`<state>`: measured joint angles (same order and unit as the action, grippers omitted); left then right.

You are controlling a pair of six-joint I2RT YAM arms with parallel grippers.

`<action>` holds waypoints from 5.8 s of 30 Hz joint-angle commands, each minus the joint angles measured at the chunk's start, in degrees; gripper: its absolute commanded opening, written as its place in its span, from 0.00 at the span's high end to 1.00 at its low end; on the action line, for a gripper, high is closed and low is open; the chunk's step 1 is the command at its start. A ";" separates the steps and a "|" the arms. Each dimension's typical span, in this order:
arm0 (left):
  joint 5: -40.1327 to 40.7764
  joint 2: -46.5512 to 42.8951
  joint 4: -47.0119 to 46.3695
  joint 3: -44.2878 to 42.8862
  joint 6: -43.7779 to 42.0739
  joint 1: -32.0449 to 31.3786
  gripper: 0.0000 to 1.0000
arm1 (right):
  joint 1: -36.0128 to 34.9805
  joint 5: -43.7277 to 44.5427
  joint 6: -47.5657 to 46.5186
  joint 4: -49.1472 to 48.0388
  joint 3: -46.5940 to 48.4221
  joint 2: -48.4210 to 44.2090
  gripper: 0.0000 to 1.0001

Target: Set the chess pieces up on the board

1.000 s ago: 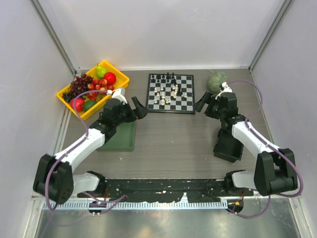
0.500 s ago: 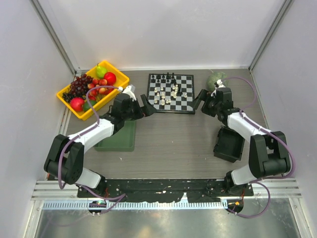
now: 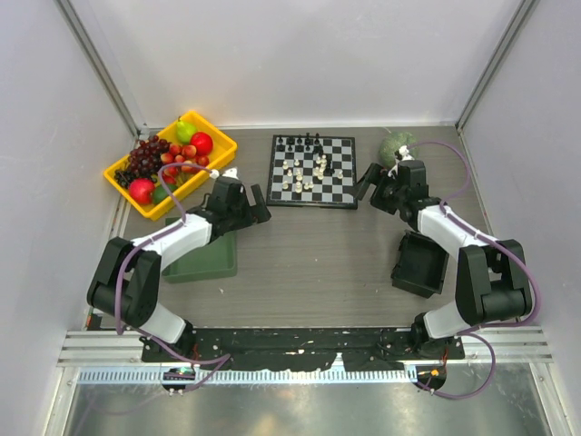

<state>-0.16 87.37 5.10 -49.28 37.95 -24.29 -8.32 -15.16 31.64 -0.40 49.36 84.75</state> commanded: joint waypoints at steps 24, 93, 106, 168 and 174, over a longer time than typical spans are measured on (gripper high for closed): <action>-14.69 20.19 -9.77 -24.89 -0.51 10.67 0.14 | 2.96 -0.23 4.49 -5.92 16.98 21.50 0.39; -16.54 2.02 -10.99 20.88 6.51 -9.62 0.84 | -23.15 11.65 12.22 -9.27 -32.74 -15.84 0.66; -11.79 -8.44 -10.29 33.36 12.05 -16.31 0.85 | -27.10 9.18 12.66 -1.28 -37.59 -28.76 0.66; 29.09 -40.53 42.28 -1.27 -17.41 -6.91 0.00 | -24.91 12.44 -13.44 17.19 6.53 -0.47 0.53; 24.33 -40.62 33.23 2.96 -11.07 -6.91 0.00 | -24.91 12.61 -11.25 19.04 6.80 -0.72 0.55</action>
<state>26.00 47.03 45.12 -47.75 22.55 -31.40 -33.52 -2.24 19.29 18.46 54.96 85.82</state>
